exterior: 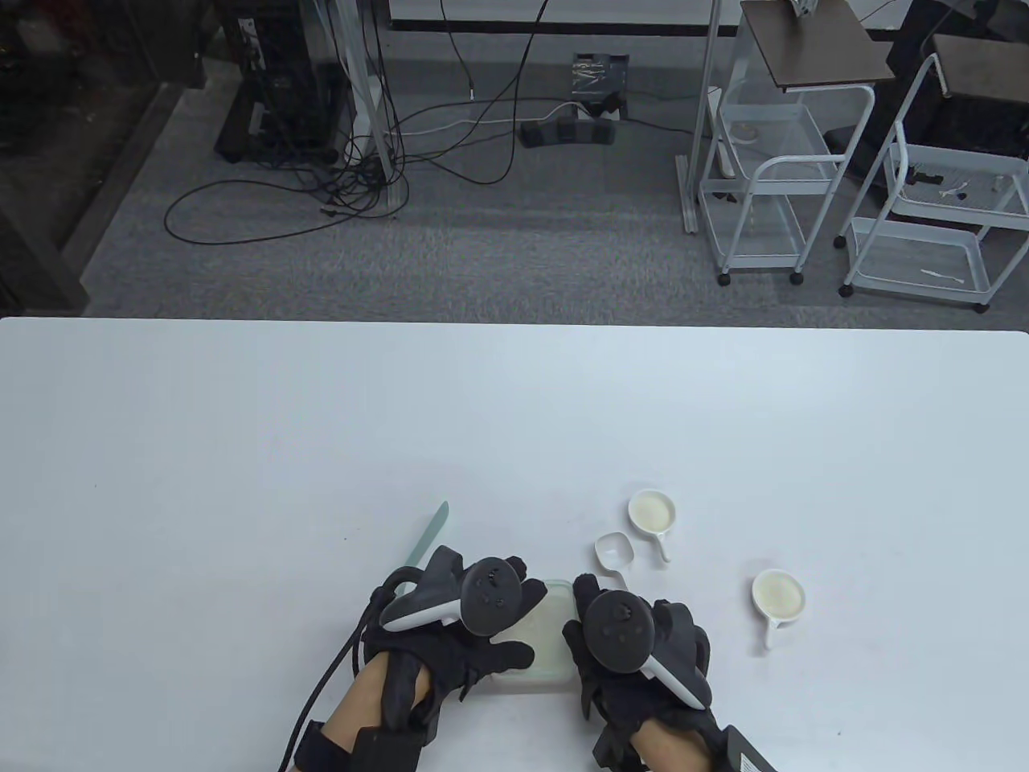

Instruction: Scoop white sugar with coffee spoon and level it off using dessert spatula

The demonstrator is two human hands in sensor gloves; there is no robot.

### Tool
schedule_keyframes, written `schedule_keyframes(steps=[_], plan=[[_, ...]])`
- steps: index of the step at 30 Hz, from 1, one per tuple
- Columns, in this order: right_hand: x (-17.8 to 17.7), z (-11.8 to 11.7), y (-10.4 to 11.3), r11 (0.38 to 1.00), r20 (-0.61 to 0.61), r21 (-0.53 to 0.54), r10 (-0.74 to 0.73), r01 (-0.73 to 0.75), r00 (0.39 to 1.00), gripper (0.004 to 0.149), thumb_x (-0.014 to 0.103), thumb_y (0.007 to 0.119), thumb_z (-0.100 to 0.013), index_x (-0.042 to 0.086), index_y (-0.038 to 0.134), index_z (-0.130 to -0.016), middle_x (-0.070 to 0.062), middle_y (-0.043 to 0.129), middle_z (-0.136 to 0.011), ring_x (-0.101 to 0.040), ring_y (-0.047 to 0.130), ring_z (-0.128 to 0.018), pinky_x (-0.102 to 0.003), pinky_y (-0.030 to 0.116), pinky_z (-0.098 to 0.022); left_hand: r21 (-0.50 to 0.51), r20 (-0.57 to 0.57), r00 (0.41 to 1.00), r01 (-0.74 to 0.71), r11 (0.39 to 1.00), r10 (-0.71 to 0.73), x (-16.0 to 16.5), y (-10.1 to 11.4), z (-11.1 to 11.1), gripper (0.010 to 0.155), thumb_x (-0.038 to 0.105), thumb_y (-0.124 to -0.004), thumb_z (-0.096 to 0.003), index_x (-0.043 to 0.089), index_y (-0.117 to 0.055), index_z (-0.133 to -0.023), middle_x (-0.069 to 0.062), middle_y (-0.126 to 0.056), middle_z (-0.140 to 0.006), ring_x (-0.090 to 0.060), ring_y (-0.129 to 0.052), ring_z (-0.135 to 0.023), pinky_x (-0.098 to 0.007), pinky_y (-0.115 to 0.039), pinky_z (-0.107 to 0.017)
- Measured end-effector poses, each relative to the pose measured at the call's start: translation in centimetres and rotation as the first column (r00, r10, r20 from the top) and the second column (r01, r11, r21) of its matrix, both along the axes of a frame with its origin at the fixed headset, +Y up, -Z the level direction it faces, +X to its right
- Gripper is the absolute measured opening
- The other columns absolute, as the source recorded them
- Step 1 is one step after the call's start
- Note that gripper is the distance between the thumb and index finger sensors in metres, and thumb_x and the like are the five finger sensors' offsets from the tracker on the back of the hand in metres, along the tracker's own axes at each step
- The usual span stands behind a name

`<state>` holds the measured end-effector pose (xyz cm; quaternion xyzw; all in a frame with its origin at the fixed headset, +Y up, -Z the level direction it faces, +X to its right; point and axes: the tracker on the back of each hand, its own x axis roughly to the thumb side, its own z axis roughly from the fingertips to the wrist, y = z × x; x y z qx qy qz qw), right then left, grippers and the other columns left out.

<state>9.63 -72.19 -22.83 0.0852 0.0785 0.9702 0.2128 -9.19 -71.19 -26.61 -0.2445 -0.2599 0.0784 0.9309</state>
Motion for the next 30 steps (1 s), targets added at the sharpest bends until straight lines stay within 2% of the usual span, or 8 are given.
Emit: schedule_keyframes(steps=[1, 4, 9, 13, 16, 19, 23, 30], plan=[[0.0, 0.0, 0.0, 1.000, 0.005, -0.007, 0.003, -0.002, 1.000, 0.061, 0.031, 0.071, -0.049, 0.003, 0.057, -0.101, -0.025, 0.076, -0.088, -0.050, 0.073, -0.079, -0.086, 0.042, -0.059, 0.003, -0.001, 1.000, 0.022, 1.000, -0.022, -0.1, 0.1, 0.0, 0.076, 0.055, -0.070, -0.0463, 0.039, -0.034, -0.112, -0.001, -0.029, -0.124, -0.042, -0.071, -0.102, -0.074, -0.051, -0.071], [0.1, 0.0, 0.0, 0.999, 0.022, -0.035, 0.003, -0.002, 1.000, 0.061, 0.032, 0.071, -0.049, 0.004, 0.057, -0.101, -0.026, 0.073, -0.091, -0.052, 0.071, -0.081, -0.087, 0.039, -0.058, 0.098, -0.058, 0.996, 0.077, 0.992, -0.071, 0.2, 0.7, 0.4, 0.083, 0.057, -0.074, -0.0434, 0.034, -0.034, -0.113, -0.009, -0.031, -0.124, -0.042, -0.073, -0.101, -0.073, -0.054, -0.071], [-0.1, 0.2, 0.2, 0.999, 0.033, -0.011, 0.048, -0.048, 0.998, 0.063, 0.033, 0.072, -0.048, 0.004, 0.056, -0.102, -0.028, 0.069, -0.094, -0.053, 0.067, -0.084, -0.087, 0.038, -0.059, 0.144, -0.146, 0.976, 0.183, 0.973, -0.162, 0.6, 1.1, 0.9, 0.088, 0.060, -0.073, -0.0406, 0.032, -0.035, -0.114, -0.014, -0.044, -0.123, -0.040, -0.075, -0.098, -0.071, -0.056, -0.071], [-0.4, 0.4, 0.4, 0.996, 0.053, 0.008, 0.093, -0.094, 0.994, 0.063, 0.033, 0.072, -0.048, 0.004, 0.056, -0.102, -0.027, 0.068, -0.095, -0.053, 0.068, -0.083, -0.086, 0.039, -0.059, 0.150, -0.206, 0.960, 0.221, 0.964, -0.189, 0.6, 1.2, 1.2, 0.090, 0.062, -0.071, -0.0389, 0.031, -0.035, -0.115, -0.012, -0.059, -0.116, -0.036, -0.078, -0.092, -0.069, -0.059, -0.071], [-0.6, 0.5, 0.4, 0.995, 0.062, 0.012, 0.103, -0.104, 0.993, 0.061, 0.033, 0.071, -0.049, 0.005, 0.057, -0.101, -0.027, 0.070, -0.093, -0.052, 0.071, -0.081, -0.086, 0.041, -0.060, 0.150, -0.224, 0.957, 0.221, 0.964, -0.185, 0.7, 1.3, 1.2, 0.088, 0.062, -0.072, -0.0387, 0.031, -0.039, -0.114, -0.007, -0.080, -0.102, -0.031, -0.086, -0.085, -0.067, -0.062, -0.070], [-0.7, 0.5, 0.4, 0.994, 0.060, 0.016, 0.105, -0.106, 0.993, 0.060, 0.032, 0.071, -0.049, 0.005, 0.058, -0.101, -0.026, 0.071, -0.092, -0.051, 0.072, -0.081, -0.085, 0.041, -0.060, 0.159, -0.238, 0.953, 0.229, 0.960, -0.188, 0.8, 1.3, 1.3, 0.086, 0.062, -0.072, -0.0387, 0.031, -0.042, -0.113, 0.000, -0.091, -0.090, -0.026, -0.093, -0.077, -0.066, -0.064, -0.069], [-0.7, 0.5, 0.4, 0.994, 0.057, 0.016, 0.103, -0.104, 0.993, 0.060, 0.031, 0.071, -0.049, 0.005, 0.059, -0.101, -0.026, 0.073, -0.092, -0.051, 0.073, -0.080, -0.085, 0.042, -0.060, 0.163, -0.246, 0.949, 0.240, 0.957, -0.196, 1.1, 1.4, 1.5, 0.084, 0.060, -0.072, -0.0399, 0.030, -0.043, -0.113, 0.004, -0.097, -0.080, -0.021, -0.098, -0.070, -0.065, -0.066, -0.069], [-0.8, 0.6, 0.4, 0.994, 0.046, 0.030, 0.103, -0.104, 0.994, 0.059, 0.031, 0.071, -0.049, 0.004, 0.059, -0.100, -0.024, 0.078, -0.088, -0.049, 0.078, -0.077, -0.084, 0.044, -0.060, 0.151, -0.251, 0.957, 0.184, 0.971, -0.142, 0.7, 1.2, 1.5, 0.083, 0.057, -0.073, -0.0411, 0.027, -0.044, -0.113, 0.003, -0.098, -0.081, -0.021, -0.099, -0.071, -0.065, -0.067, -0.068]])
